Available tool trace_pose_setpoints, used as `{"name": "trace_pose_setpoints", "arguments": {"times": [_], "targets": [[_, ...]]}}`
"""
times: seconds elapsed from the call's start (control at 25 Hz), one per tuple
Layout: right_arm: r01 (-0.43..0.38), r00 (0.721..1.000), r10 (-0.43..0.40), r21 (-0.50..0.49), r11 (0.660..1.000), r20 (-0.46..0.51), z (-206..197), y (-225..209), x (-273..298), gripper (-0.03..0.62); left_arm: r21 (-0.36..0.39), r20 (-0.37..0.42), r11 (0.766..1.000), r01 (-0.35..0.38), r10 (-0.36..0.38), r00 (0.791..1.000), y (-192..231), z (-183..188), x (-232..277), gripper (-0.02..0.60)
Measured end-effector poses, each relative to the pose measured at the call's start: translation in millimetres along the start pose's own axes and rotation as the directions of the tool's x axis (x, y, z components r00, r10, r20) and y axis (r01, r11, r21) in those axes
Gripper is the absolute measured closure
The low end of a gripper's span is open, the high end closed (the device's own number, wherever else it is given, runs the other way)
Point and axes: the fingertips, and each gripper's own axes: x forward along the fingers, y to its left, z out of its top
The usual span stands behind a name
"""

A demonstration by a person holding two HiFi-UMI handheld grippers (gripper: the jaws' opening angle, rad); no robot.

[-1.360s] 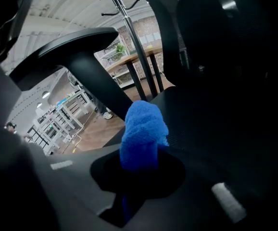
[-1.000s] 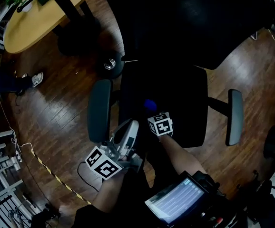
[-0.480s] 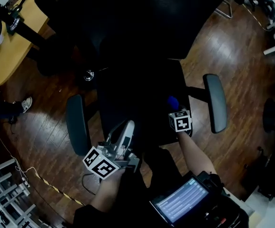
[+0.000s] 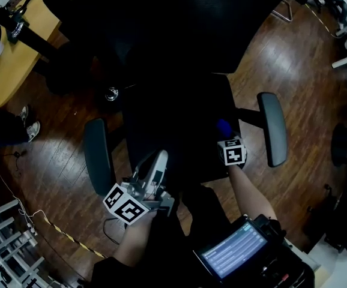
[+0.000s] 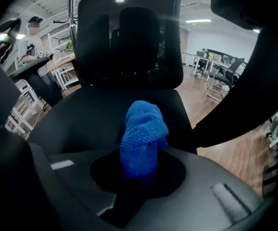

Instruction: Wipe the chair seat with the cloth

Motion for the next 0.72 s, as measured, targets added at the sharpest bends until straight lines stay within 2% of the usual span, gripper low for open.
{"name": "trace_pose_setpoints", "arguments": {"times": [0.12,0.24,0.36,0.52,0.64,0.72], "targets": [[-0.054,0.999,0.054,-0.027,0.998,0.005,9,32,1,0.545,0.002,0.020,1.000,-0.016,0.016,1.000,2,6,-9,0.588],[-0.171,0.985,0.171,-0.045,0.984,0.014,21,96,5,0.545,0.005,0.052,0.999,-0.039,0.039,0.998,1,17,-23,0.588],[-0.282,0.959,0.283,-0.078,0.956,-0.005,29,170,9,0.545,0.011,0.093,0.998,-0.069,0.068,0.993,2,31,-40,0.588],[-0.427,0.904,0.425,-0.077,0.901,-0.039,26,265,13,0.545,0.026,0.145,0.994,-0.105,0.100,0.984,7,50,-64,0.588],[-0.475,0.880,0.469,-0.113,0.873,-0.075,6,318,19,0.545,0.022,0.181,0.991,-0.130,0.124,0.976,17,60,-83,0.588],[-0.466,0.885,0.462,-0.146,0.873,-0.063,2,332,19,0.545,0.017,0.195,0.990,-0.143,0.137,0.971,23,63,-92,0.588]]}}
